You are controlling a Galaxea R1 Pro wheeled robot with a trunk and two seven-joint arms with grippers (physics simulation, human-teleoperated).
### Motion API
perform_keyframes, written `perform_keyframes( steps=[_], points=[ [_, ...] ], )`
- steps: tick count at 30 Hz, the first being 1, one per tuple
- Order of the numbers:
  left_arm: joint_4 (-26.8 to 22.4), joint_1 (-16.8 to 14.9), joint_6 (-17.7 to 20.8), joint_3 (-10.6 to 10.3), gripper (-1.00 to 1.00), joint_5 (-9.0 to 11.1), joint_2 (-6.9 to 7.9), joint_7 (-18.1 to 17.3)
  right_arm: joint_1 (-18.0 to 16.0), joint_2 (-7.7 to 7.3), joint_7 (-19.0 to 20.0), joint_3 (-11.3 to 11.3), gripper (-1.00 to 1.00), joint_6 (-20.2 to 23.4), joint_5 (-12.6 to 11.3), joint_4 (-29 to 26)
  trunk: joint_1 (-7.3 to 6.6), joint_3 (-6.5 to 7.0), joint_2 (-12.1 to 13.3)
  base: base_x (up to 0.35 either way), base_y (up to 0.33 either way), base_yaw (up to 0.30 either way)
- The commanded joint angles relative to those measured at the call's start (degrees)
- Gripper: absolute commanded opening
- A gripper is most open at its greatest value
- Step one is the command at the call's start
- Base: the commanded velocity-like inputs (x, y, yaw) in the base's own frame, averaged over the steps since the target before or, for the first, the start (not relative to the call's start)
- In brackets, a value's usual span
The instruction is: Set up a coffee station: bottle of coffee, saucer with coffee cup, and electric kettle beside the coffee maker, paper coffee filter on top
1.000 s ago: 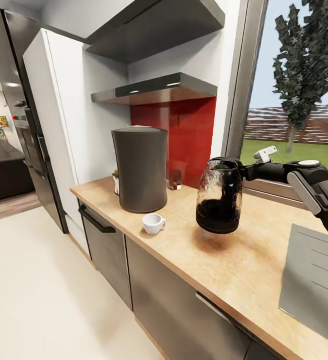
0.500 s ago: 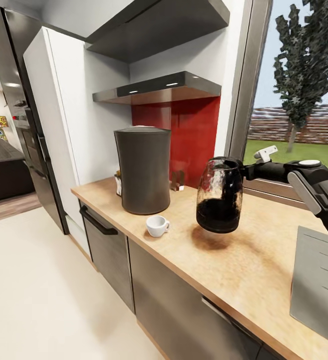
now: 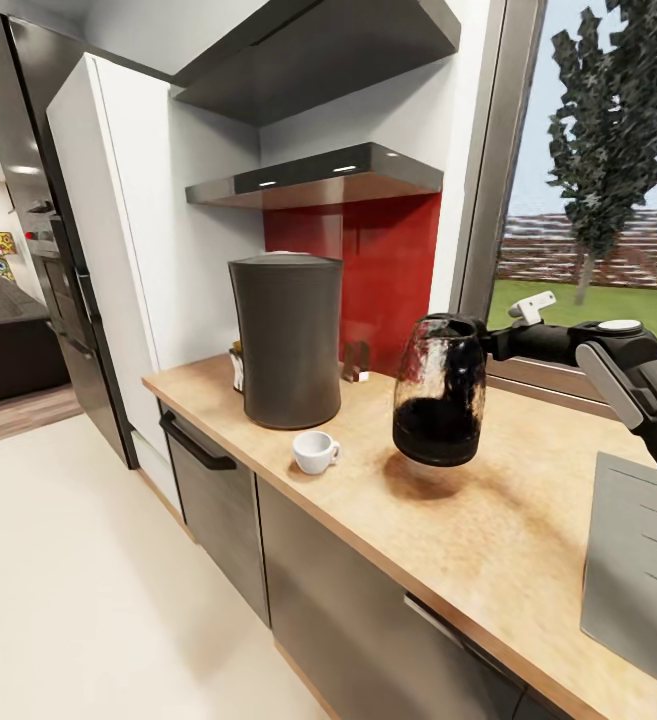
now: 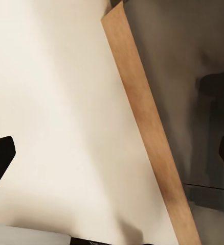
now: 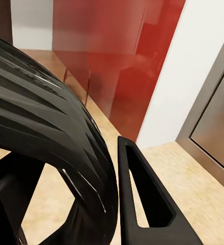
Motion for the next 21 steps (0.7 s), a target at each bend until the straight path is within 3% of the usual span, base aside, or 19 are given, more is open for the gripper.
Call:
perform_keyframes(
  steps=[1, 21],
  points=[
    [0.08, -0.05, -0.33, 0.44, 1.0, -0.45, 0.01, -0.14, -0.08, -0.05, 0.07, 0.07, -1.0, 0.23, -0.31, -0.03, 0.0, -0.06, -0.04, 0.005, 0.018, 0.0],
    [0.08, -0.05, -0.33, 0.44, 1.0, -0.45, 0.01, -0.17, -0.08, -0.05, -0.02, 0.06, -1.0, 0.21, -0.26, -0.03, 0.0, -0.06, -0.04, 0.07, 0.076, 0.0]
  ],
)
